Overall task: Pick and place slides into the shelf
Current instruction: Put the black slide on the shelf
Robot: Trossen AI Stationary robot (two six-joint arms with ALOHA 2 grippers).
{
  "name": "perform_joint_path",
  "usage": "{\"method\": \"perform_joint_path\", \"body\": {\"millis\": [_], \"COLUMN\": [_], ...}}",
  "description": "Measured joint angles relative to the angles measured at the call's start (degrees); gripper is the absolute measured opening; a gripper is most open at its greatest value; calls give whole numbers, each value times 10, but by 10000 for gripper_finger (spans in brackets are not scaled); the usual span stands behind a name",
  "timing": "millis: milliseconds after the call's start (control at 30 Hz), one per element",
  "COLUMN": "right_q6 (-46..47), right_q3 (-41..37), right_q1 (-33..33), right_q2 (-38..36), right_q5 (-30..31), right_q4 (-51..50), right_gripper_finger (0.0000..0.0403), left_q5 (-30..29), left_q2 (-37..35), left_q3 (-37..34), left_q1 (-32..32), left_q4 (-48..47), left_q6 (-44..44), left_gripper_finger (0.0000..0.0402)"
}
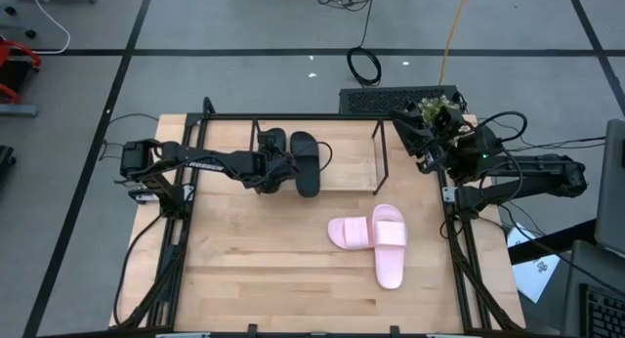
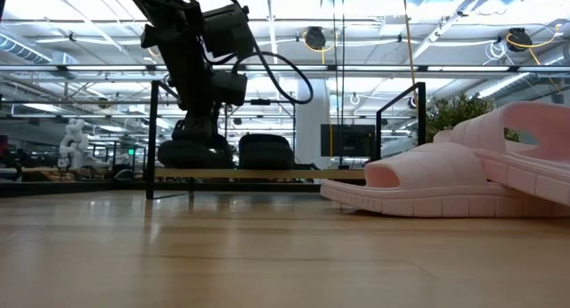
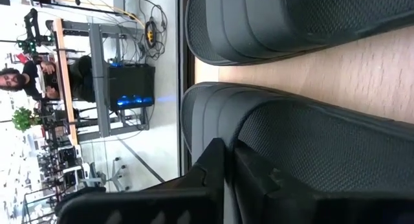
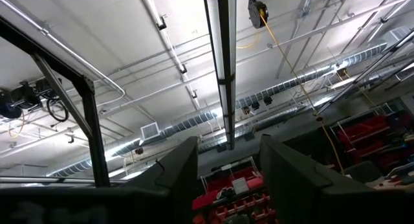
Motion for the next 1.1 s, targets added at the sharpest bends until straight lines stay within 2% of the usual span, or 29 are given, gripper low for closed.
{"method": "perform_joint_path", "body": {"millis": [333, 533, 1100], "right_q6": [0, 0, 0], "right_q3": [0, 0, 0], "right_q1": [0, 0, 0], "right_q2": [0, 0, 0], "right_q5": [0, 0, 0], "right_q4": [0, 0, 0], "right_gripper_finger": [157, 157, 157], "left_q5": [-3, -33, -33], "left_q2": [-2, -2, -3], "left_q3": [0, 0, 0], "left_q1": [-16, -16, -23], "left_q4": [0, 0, -1], "left_q6": [-11, -17, -32], "left_gripper_finger": [56, 72, 74]}}
